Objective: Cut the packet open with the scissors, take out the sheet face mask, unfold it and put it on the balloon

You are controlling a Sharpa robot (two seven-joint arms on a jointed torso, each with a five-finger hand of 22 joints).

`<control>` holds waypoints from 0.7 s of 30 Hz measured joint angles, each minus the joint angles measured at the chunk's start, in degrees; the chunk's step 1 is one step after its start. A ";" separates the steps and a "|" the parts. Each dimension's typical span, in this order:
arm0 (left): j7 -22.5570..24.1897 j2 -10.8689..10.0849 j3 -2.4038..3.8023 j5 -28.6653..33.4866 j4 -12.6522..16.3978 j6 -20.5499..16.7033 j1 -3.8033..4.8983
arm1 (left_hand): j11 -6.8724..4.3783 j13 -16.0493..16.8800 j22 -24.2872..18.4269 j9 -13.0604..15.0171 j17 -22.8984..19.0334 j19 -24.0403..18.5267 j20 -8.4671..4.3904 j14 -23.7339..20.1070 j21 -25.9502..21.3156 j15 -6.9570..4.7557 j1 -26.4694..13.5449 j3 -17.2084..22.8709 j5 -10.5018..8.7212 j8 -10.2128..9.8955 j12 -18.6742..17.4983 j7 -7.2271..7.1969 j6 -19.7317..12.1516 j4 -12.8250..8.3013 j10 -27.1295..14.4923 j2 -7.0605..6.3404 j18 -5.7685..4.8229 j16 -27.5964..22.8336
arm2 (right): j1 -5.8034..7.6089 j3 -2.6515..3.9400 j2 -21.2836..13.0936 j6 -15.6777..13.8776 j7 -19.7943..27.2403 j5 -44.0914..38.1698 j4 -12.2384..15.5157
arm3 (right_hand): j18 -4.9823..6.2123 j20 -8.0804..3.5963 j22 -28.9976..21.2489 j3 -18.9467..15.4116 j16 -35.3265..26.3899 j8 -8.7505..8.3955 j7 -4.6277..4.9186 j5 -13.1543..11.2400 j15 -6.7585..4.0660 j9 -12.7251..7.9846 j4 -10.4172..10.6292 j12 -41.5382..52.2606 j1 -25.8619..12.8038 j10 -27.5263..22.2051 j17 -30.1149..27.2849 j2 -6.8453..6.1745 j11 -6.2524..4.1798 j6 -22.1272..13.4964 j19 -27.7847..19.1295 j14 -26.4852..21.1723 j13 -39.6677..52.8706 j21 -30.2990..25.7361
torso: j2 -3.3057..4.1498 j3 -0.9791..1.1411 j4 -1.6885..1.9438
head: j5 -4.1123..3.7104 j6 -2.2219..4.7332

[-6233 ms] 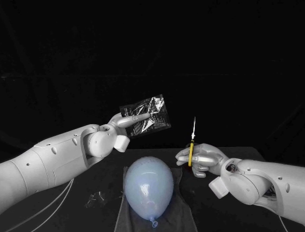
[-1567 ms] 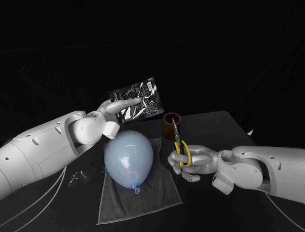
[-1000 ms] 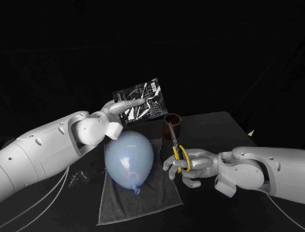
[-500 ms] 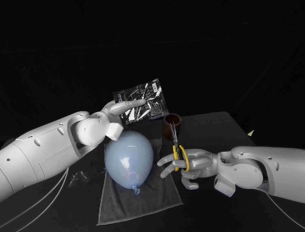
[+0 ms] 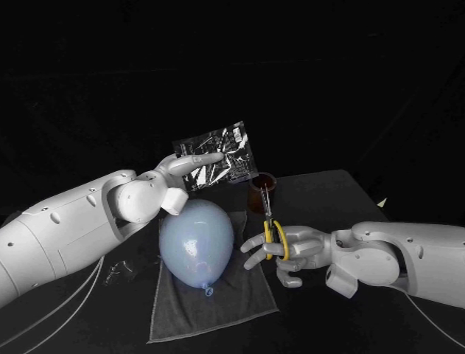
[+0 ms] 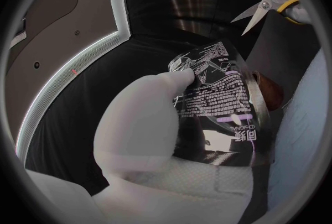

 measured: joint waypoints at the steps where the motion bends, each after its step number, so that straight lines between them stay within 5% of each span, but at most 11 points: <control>1: -0.18 0.01 0.00 -0.04 0.07 -0.01 0.00 | 0.00 0.00 0.00 0.00 0.00 0.00 0.00 0.00 0.19 0.00 0.00 0.00 0.00 0.00 0.00 -0.01 -0.01 0.00 0.00 0.00 0.00 0.00 | 0.00 0.00 0.09 -0.01 0.00 -0.03 -0.04 | 0.00 0.00 -0.07 0.16 0.00 0.21 0.00 0.00 0.00 0.00 0.16 0.21 0.07 0.00 0.00 -0.07 0.00 0.00 0.00 0.00 -0.09 -0.18 | 0.00 0.02 0.01 | -0.01 0.00; 21: -4.12 0.51 -0.01 -1.87 0.46 -0.82 0.03 | 0.09 0.00 0.04 0.00 0.05 0.21 -0.21 0.00 0.22 0.00 0.00 0.18 0.16 -0.04 0.00 -0.07 -0.07 -0.18 -0.09 0.00 0.18 0.00 | 0.01 0.14 0.39 -0.16 0.00 -0.90 -0.01 | -0.07 0.20 -0.63 0.53 -0.21 0.84 0.19 0.00 -0.01 -0.17 0.53 0.57 0.09 -0.19 -0.16 -0.07 0.00 -0.19 -0.21 -0.01 -0.50 -1.09 | -0.01 0.06 -0.04 | 0.19 -0.02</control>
